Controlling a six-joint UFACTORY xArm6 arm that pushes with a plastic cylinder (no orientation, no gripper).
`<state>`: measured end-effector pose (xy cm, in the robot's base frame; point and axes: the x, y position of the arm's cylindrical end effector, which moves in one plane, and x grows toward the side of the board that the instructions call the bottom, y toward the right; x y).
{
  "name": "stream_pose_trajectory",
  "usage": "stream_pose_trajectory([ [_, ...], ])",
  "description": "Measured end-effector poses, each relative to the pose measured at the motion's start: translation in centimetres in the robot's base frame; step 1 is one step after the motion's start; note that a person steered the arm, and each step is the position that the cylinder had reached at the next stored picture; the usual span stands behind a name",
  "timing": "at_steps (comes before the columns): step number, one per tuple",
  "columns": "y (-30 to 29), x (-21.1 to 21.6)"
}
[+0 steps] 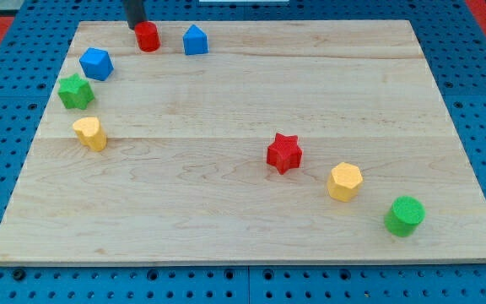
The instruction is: Locate the arm bottom left to the green star
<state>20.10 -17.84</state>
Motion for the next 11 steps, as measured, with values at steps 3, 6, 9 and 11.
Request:
stream_pose_trajectory([
  [3,-1.1,1.0],
  [6,-9.3,-0.5],
  [9,-12.3,17.9],
  [11,-5.5,26.4],
])
